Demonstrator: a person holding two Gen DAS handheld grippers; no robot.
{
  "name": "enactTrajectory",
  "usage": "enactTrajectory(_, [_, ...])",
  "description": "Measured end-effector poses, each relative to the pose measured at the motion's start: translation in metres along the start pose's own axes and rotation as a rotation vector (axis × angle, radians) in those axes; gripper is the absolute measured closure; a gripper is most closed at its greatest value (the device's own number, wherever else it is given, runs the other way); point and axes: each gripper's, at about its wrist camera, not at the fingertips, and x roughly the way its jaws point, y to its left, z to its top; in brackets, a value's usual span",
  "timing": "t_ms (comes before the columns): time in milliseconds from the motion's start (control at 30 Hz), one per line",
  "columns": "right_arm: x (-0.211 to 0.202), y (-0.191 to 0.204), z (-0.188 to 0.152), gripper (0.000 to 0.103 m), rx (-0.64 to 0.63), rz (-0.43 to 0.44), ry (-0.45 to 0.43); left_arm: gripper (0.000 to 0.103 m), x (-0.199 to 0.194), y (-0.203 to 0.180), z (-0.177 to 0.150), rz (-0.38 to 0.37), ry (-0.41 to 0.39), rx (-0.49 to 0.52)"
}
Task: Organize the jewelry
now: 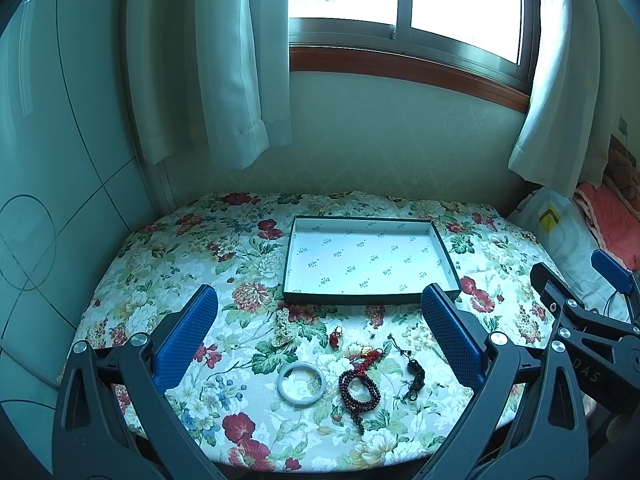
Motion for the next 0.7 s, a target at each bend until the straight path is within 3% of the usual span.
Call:
enactTrajectory(300, [0.038,-0.004,-0.023,0.004,0.018,0.02,0.065,0.002,0.032,0.006,-0.012,0.004,0.056,-0.006])
enactTrajectory(700, [0.135,-0.029,-0.1,0.005,0.051,0.042,0.302,0.002,0.145,0.038,-0.085,0.004,0.322,-0.073])
